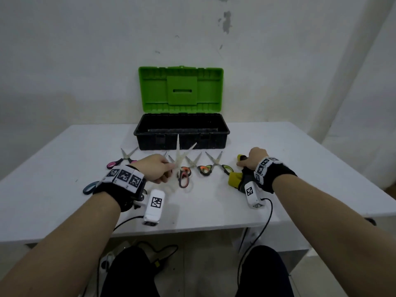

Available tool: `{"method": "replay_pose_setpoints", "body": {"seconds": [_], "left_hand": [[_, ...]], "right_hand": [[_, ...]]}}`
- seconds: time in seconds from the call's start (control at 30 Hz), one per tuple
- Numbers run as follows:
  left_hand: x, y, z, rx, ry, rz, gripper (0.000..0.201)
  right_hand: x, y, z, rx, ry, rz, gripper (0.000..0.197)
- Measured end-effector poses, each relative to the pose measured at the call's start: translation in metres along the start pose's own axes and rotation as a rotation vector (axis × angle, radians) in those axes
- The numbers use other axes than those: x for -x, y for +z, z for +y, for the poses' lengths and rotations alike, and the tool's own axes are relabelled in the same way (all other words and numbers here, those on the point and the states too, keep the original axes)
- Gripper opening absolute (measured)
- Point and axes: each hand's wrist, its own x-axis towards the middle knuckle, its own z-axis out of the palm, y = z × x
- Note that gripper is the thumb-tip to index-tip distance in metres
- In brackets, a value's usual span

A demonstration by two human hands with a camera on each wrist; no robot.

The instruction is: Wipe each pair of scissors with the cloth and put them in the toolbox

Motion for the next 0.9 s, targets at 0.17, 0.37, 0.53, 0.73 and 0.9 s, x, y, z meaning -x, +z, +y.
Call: {"method": "replay_pose_setpoints", "body": {"seconds": [0.17,0.37,0.53,0.73,0.9], "left_hand": [[-0.016,0.020,0.012,0.458,0.105,0.085,0.019],[-0.053,0.042,0.010,0.441,0.155,0.080,0.017],[-0.072,0.059,0.025,0.408,0.193,0.101,0.018],[-0.087,0.077,0.034,0.413,0.186,0.068,0.017],[-0.083,0.080,0.035,0.503,0.185,0.058,0.028]], "right_hand": [[-0.017,0.004,-0.005,0.167,0.031,-0.003,0.037],[-0.021,0.000,0.000,-0.468,-0.030,0.051,0.023],[-0.006,-0.006,0.001,-1.056,-0.057,-0.006,0.026],[-0.003,-0.001,0.005,-1.217,-0.105,0.003,0.020],[-0.008,0.009,0.006,-0.912,-0.182,0.213,0.019]]}}
